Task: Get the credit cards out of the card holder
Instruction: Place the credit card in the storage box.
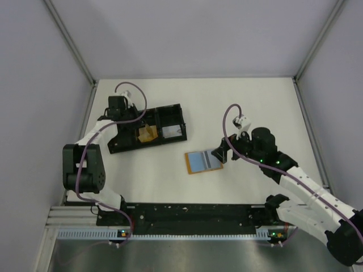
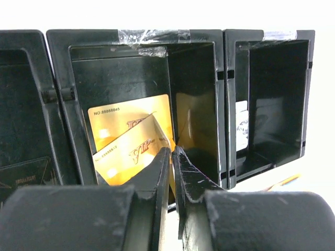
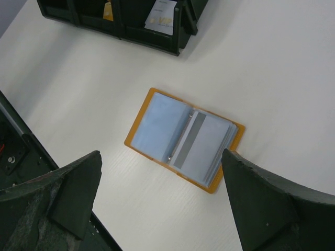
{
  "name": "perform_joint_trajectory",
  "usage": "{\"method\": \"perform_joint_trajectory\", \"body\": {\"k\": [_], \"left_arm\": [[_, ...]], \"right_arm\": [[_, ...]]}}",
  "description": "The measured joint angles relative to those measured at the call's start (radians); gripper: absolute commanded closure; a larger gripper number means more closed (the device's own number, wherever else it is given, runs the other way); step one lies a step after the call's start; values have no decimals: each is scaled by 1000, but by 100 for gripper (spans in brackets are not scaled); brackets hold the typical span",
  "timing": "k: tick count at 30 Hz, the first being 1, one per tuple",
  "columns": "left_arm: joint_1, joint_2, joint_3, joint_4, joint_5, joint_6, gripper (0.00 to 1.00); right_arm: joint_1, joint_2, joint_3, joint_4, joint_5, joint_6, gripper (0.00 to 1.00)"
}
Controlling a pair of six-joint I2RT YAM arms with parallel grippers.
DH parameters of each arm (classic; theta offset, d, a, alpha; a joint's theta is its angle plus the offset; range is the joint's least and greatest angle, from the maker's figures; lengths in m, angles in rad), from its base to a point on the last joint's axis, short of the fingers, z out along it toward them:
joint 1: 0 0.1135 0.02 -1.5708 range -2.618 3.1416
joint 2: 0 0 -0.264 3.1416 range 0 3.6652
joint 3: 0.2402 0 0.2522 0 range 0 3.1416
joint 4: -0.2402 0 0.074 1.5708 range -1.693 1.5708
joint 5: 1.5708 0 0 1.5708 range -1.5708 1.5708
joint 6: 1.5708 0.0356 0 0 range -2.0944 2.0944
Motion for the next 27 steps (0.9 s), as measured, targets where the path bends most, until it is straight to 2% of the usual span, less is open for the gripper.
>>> {"method": "perform_joint_trajectory", "body": {"k": [3, 6, 9, 14, 17, 22, 27], "left_arm": [[-2, 23, 0, 42, 1, -20, 87], [-5, 50, 0, 73, 0, -40, 81], [-6, 56, 0, 76, -17, -49, 69], [-8, 30, -1, 56, -85, -37, 42], [-8, -40, -11, 32, -132, -32, 38], [-36, -205, -29, 10, -195, -31, 37], [-193, -370, -76, 10, -209, -34, 37]], "right_arm": [[0, 7, 0, 0, 0, 0, 5], [0, 8, 0, 0, 0, 0, 5], [0, 8, 0, 0, 0, 0, 5], [0, 8, 0, 0, 2, 0, 5], [0, 9, 0, -2, 13, 0, 5], [0, 33, 0, -18, 37, 5, 6], [0, 101, 2, -41, 46, 27, 12]]}}
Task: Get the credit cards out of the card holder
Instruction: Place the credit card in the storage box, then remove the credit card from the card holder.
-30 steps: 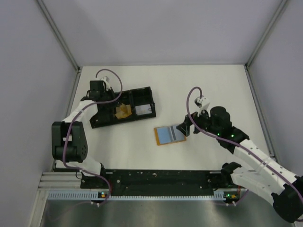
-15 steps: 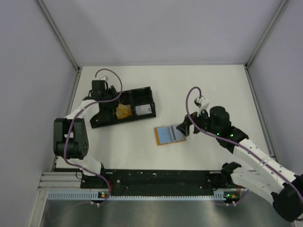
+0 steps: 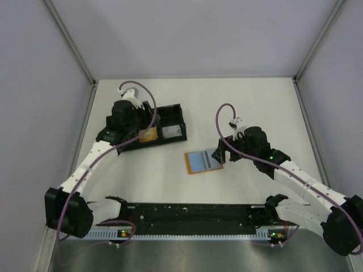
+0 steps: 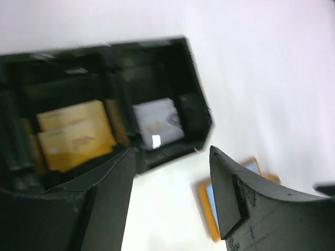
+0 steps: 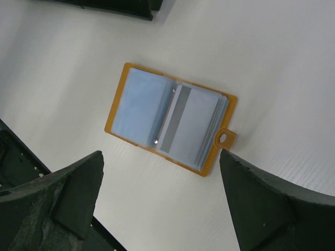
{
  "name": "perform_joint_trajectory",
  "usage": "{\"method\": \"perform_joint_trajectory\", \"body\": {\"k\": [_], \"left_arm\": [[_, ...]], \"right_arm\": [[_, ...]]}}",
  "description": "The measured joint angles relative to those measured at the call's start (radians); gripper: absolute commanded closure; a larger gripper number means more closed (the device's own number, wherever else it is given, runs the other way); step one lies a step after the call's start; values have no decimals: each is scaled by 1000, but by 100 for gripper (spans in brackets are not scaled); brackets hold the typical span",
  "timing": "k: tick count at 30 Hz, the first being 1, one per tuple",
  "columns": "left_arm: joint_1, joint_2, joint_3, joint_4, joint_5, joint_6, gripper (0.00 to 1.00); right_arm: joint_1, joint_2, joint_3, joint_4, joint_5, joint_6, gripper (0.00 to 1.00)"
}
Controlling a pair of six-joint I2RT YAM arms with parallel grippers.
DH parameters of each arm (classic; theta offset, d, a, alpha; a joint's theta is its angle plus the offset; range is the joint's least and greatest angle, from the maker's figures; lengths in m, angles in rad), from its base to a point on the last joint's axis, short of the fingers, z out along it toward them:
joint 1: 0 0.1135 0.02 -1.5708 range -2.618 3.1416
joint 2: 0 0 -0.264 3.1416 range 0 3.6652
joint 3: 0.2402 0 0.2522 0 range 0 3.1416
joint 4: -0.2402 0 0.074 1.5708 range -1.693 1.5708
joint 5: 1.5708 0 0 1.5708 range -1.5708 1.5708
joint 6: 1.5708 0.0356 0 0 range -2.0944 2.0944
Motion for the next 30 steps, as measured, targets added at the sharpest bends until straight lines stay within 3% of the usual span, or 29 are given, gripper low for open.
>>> {"method": "perform_joint_trajectory", "body": {"k": [8, 14, 20, 30], "left_arm": [[-351, -90, -213, 122, 46, -95, 41], [-533, 82, -303, 333, 120, -210, 54], [-600, 257, -309, 500, 156, -270, 57], [-599, 359, -425, 627, 154, -345, 68]], "right_arm": [[0, 98, 0, -10, 0, 66, 31], [1, 193, 1, 24, -23, 121, 40], [1, 274, 1, 57, -8, 161, 46], [1, 368, 0, 124, -8, 208, 53]]}}
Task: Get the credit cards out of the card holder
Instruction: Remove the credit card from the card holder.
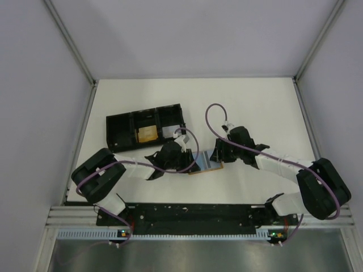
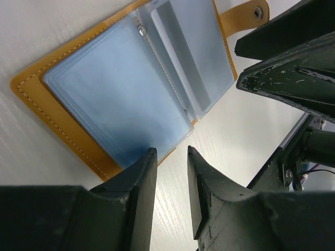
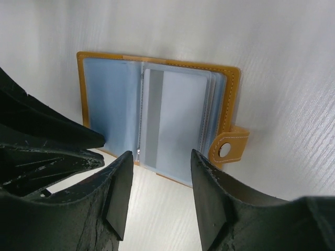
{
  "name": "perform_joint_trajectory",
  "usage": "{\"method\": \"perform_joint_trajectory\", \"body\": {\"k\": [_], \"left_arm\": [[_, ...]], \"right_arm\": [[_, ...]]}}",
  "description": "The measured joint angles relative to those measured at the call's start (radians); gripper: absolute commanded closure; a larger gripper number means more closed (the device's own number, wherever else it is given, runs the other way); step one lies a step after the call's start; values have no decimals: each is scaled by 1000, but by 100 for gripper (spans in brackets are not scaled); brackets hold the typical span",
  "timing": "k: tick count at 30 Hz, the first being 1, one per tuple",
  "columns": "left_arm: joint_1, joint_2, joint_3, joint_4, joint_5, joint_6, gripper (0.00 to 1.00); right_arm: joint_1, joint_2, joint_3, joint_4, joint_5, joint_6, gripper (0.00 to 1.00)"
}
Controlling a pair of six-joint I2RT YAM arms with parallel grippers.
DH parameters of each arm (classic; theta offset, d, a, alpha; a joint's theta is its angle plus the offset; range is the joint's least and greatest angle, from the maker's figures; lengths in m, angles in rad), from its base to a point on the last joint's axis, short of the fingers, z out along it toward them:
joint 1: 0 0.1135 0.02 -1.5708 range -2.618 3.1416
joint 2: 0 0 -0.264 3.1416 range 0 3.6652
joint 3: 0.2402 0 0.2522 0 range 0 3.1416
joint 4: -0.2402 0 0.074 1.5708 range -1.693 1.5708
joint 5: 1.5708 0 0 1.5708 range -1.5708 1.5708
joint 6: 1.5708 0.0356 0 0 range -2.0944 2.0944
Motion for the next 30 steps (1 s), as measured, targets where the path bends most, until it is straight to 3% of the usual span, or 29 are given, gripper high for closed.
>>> {"method": "perform_joint_trajectory", "body": {"k": [20, 30], "left_arm": [[0, 0, -30, 51, -10, -33, 71], [-2, 2, -30, 53, -8, -33, 71]], "right_arm": [[0, 52, -8, 26, 21, 18, 56], [0, 85, -10, 84, -55, 38, 60]]}}
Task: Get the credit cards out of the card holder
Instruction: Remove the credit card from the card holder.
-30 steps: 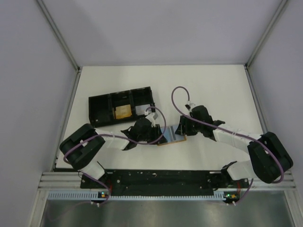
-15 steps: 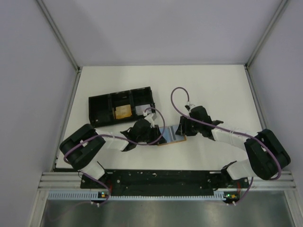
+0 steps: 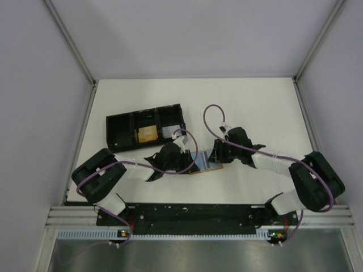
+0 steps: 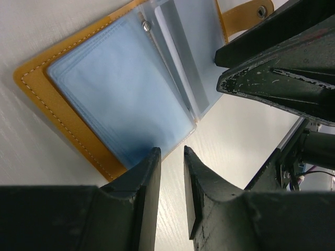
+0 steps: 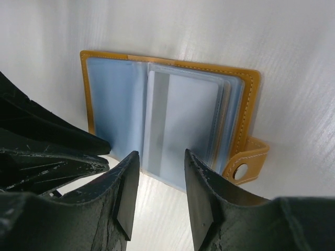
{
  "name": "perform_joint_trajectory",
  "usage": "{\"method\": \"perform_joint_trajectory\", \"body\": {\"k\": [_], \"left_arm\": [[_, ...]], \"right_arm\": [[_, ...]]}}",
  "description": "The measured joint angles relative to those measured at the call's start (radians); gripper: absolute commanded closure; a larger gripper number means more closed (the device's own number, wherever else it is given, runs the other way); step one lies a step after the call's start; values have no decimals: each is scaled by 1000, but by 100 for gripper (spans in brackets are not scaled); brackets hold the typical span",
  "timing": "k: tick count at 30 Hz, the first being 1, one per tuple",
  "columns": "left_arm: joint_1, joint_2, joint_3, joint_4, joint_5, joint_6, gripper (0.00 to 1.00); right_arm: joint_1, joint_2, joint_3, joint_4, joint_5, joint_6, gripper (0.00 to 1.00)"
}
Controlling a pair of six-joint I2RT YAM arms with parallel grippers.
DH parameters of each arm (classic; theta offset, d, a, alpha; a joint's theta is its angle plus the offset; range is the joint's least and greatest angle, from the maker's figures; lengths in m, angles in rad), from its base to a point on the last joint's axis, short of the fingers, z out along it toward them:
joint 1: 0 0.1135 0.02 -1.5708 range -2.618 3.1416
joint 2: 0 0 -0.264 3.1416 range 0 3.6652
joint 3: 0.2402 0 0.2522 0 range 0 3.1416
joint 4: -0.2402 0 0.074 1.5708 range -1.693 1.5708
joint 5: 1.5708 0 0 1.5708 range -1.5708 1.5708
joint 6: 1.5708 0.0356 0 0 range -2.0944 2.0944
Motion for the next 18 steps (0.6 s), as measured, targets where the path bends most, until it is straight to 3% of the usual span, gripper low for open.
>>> {"method": "perform_joint_trajectory", "body": {"k": [6, 18], "left_arm": [[-4, 6, 0, 8, 1, -3, 71], [-9, 9, 0, 10, 1, -13, 71]], "right_arm": [[0, 12, 0, 16, -11, 18, 58], [0, -101, 0, -109, 56, 12, 57]]}}
